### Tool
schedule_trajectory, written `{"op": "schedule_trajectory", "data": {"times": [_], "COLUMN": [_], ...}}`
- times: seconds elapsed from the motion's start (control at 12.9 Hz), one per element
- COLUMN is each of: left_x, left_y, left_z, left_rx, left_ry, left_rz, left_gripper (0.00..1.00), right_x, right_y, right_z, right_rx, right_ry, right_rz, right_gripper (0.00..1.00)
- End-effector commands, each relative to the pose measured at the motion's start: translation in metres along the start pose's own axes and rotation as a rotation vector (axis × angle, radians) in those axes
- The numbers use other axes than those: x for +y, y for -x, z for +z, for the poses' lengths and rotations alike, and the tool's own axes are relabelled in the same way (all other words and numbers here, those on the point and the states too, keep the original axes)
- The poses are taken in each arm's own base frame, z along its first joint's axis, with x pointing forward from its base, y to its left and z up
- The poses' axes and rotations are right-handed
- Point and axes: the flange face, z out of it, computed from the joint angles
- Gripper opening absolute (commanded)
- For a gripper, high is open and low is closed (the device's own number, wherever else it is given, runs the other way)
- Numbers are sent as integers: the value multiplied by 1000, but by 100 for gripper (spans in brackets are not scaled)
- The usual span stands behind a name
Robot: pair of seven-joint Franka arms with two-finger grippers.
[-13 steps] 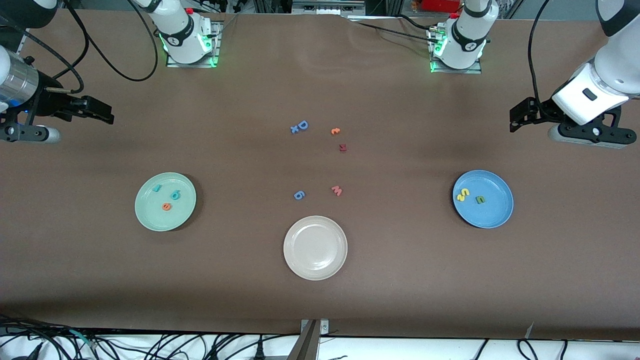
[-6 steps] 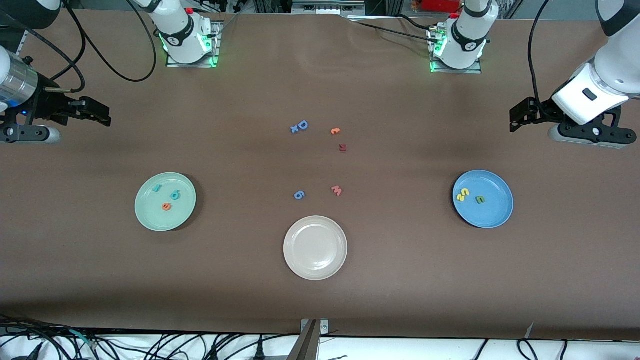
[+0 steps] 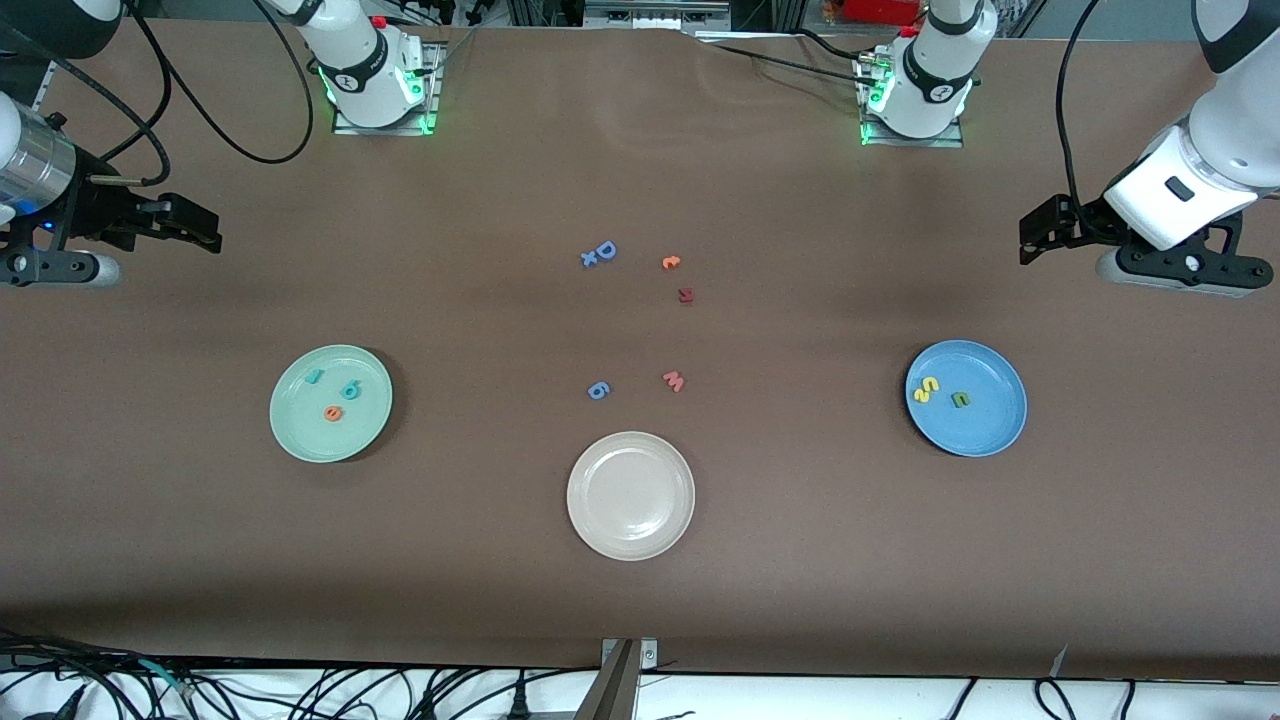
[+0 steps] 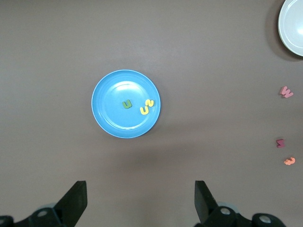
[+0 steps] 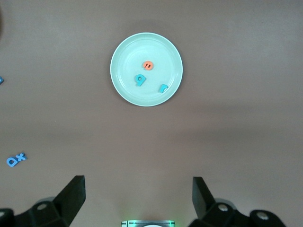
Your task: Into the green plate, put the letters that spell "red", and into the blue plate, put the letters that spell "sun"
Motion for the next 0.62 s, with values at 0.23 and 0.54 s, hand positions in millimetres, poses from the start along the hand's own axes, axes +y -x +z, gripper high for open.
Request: {"op": "schedule_trajectory", "data": {"times": [0.23, 0.54], "left_x": [0, 0], "left_y": [1, 2], "left_z": [-7, -6], "left_rx": [-8, -14], "left_ry": [16, 15], "left_rz": [-6, -6], "left_gripper": [100, 100], "right_x": [-1, -1], "right_y": [0, 0], "right_z": [0, -1], "right_rx": [-6, -5], "right_ry": [10, 8], "right_rz": [-12, -18], "right_gripper": [100, 100]}}
